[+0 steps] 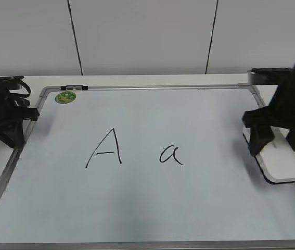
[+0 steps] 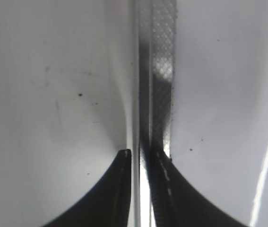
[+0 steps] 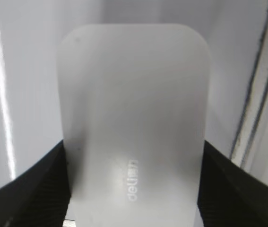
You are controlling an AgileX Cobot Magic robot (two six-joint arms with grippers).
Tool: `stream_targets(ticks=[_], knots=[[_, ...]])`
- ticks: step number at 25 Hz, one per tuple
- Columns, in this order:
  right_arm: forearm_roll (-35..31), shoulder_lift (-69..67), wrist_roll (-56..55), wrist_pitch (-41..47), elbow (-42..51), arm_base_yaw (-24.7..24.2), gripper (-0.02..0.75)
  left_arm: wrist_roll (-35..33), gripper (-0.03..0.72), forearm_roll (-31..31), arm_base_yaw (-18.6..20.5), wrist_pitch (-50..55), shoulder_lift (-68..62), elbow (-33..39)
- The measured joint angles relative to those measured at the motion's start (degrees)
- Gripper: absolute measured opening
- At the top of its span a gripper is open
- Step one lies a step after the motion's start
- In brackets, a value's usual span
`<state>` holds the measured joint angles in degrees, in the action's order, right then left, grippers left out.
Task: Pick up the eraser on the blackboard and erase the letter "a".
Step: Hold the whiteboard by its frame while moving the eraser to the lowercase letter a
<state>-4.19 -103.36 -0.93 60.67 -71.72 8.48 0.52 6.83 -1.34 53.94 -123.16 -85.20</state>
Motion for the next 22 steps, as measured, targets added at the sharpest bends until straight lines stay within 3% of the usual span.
stream_targets(ticks=[12, 22], knots=[[0.60, -17.05, -0.10, 8.32, -23.08, 9.50, 0.526, 0.00, 0.106, 0.00, 0.00, 0.00, 0.00, 0.00], [0.60, -25.26, -0.53, 8.92, -28.91, 12.74, 0.526, 0.00, 0.111, 0.00, 0.00, 0.00, 0.00, 0.00]])
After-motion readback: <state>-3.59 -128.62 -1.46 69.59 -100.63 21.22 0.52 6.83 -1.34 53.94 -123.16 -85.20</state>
